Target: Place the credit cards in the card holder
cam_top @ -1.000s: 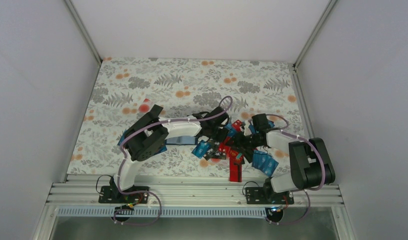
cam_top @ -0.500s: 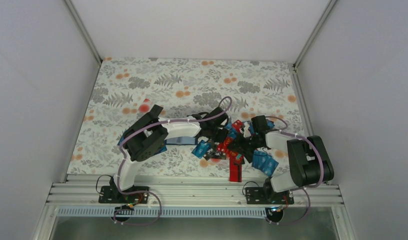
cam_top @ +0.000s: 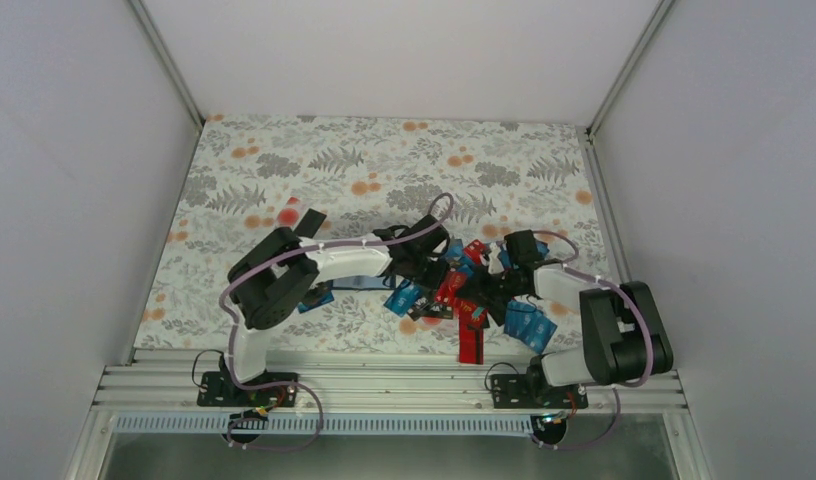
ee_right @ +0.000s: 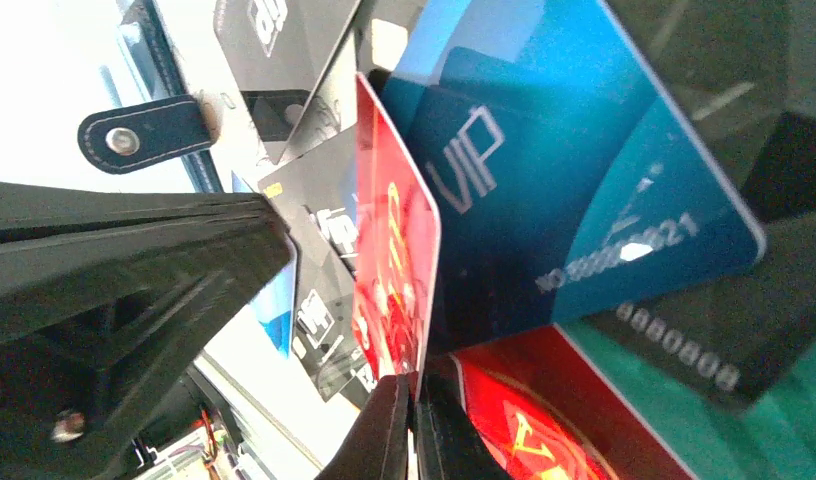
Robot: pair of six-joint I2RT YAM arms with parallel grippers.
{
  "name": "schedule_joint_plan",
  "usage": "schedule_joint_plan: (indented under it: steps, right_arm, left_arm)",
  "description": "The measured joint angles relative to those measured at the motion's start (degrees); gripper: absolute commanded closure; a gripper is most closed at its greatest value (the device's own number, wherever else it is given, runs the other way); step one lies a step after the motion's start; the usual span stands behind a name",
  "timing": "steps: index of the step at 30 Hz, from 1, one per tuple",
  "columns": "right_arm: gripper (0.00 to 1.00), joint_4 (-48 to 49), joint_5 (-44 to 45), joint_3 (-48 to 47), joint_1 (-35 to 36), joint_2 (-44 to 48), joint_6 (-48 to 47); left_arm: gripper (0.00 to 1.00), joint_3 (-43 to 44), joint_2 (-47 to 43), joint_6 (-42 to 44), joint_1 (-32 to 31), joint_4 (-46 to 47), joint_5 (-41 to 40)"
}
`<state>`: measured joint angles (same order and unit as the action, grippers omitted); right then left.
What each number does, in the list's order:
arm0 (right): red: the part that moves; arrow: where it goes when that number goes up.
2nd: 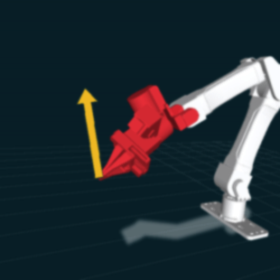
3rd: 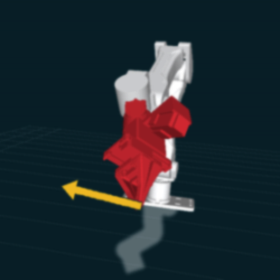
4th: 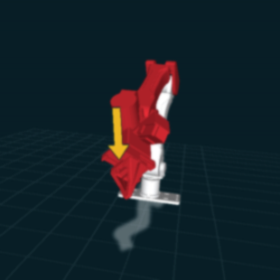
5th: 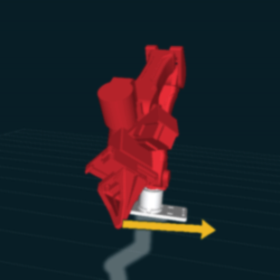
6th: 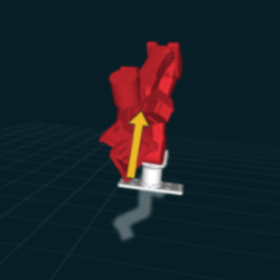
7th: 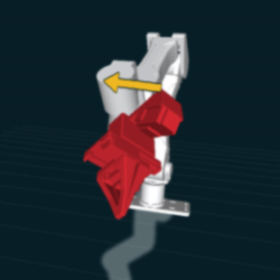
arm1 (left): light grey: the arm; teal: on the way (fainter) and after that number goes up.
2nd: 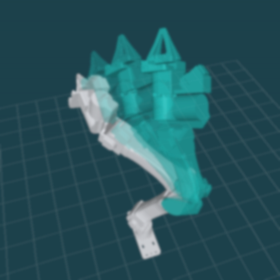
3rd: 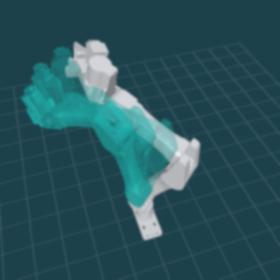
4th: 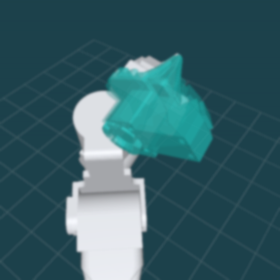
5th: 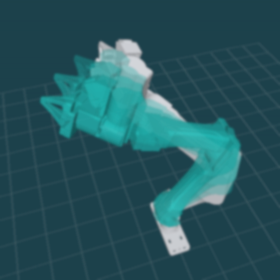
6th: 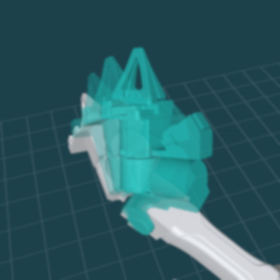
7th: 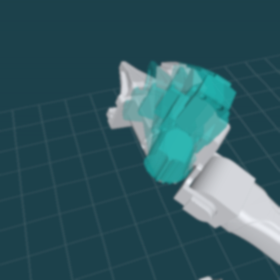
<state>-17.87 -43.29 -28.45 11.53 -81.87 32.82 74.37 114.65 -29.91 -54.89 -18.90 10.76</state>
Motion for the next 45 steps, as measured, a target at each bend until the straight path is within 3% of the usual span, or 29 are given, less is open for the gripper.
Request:
schedule_joint_plan:
  steps: [16,22,27,32,39,45]
  right_arm:
    - [0.96,-8.7,3.1,-0.8,0.0,13.1,-0.4]
    - [0.96,-6.8,0.8,-2.3,0.0,19.1,-1.1]
    - [0.96,-3.9,-3.6,-3.5,0.0,21.2,-2.0]
    - [0.96,1.1,-9.0,-6.3,0.0,23.2,-2.6]
    - [0.96,6.6,-15.0,-10.2,1.3,24.3,-3.3]
    - [0.96,8.3,-17.1,-13.6,3.8,23.8,-4.0]
  left_arm:
    - [0.94,-7.5,-17.6,-0.5,1.2,0.5,-4.8]
    - [0.85,-11.3,-23.9,1.9,4.6,0.4,-4.6]
    - [0.73,-14.2,-31.5,4.1,9.3,1.6,1.0]
    - [0.68,-15.5,-36.9,6.2,12.6,4.3,9.1]
    - [0.66,-17.7,-41.7,6.9,14.6,8.6,18.9]
    - [0.67,-19.1,-43.5,6.8,16.6,8.8,19.9]
